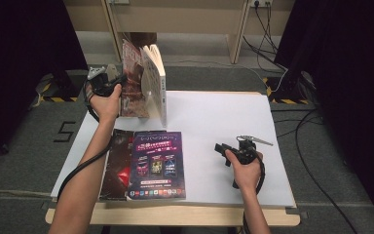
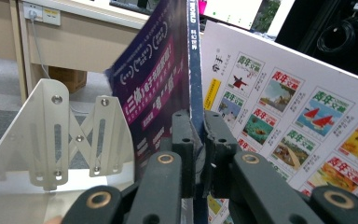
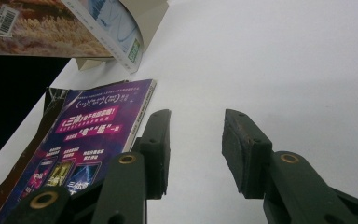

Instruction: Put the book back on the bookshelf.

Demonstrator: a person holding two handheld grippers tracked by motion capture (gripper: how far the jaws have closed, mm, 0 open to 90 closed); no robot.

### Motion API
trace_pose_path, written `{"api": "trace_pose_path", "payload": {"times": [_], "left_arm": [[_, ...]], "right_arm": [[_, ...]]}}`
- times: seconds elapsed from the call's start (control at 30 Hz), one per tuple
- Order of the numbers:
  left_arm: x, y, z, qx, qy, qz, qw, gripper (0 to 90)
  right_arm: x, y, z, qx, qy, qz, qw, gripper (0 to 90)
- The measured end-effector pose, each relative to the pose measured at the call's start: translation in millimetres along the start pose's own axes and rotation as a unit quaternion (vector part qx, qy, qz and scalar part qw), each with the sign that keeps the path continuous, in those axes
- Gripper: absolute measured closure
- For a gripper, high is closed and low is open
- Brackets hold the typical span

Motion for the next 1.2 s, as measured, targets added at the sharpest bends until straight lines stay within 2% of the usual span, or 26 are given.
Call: {"api": "trace_pose_path", "payload": {"times": [0.1,0.2,0.37,0.47,0.57,0.67,0.7,0.8,0.87,1.03,1.1,1.13,1.2], "left_arm": [[-3.2,3.5,1.8,0.007,-0.007,0.004,0.9999,84.0],[-7.7,7.3,3.9,0.011,-0.011,0.009,0.9998,83.3],[-12.3,16.3,5.5,-0.004,-0.001,0.026,0.9996,82.6],[-14.1,19.6,4.6,-0.009,0.005,0.036,0.9993,82.1],[-15.7,22.1,3.5,-0.015,0.014,0.052,0.9984,81.6],[-13.8,23.0,3.7,-0.032,0.024,0.073,0.9966,79.3],[-12.0,22.6,4.8,-0.040,0.025,0.071,0.9963,77.0],[-5.3,21.9,9.8,-0.051,0.011,0.074,0.9959,66.9],[2.2,23.2,13.8,-0.081,0.017,0.081,0.9933,62.3],[9.1,21.4,18.1,-0.088,0.014,0.083,0.9925,67.5],[9.9,20.5,19.1,-0.084,0.007,0.089,0.9925,70.2],[10.3,20.0,19.8,-0.087,0.007,0.089,0.9922,72.2],[10.2,19.8,20.6,-0.089,0.001,0.096,0.9914,75.8]], "right_arm": [[-0.6,0.8,1.3,0.010,-0.002,0.004,0.9999,62.4],[-1.6,0.5,0.9,0.007,-0.002,0.003,1.0000,62.3],[-1.1,0.8,1.5,0.010,-0.002,0.004,0.9999,62.2],[-1.1,0.6,1.8,0.003,-0.003,0.003,1.0000,62.2],[-2.0,0.8,3.3,0.011,-0.005,0.006,0.9999,62.0],[-1.5,0.8,1.1,0.008,-0.003,0.005,1.0000,61.8],[-1.5,0.9,1.0,0.010,-0.004,0.006,0.9999,61.6],[-1.7,0.9,-0.8,0.008,-0.003,0.005,1.0000,61.3],[-1.5,1.5,-1.7,0.011,-0.004,0.006,0.9999,61.2],[-1.1,2.6,-3.7,0.015,-0.009,0.011,0.9998,60.8],[-1.1,2.6,-4.7,0.015,-0.009,0.011,0.9998,60.7],[-2.1,2.9,-3.3,0.030,-0.010,0.017,0.9994,60.6],[-1.4,2.3,-6.0,0.017,-0.011,0.011,0.9997,60.7]]}}
Point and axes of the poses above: each handheld gripper's, and its own axes: x roughly forward along the jaws, y roughly out of its underside, z roughly to its left, the point moved 4 cm from there along x, roughly forward along the jaws, and after that the axes turned 4 degrees about y, right-handed, at the moved point
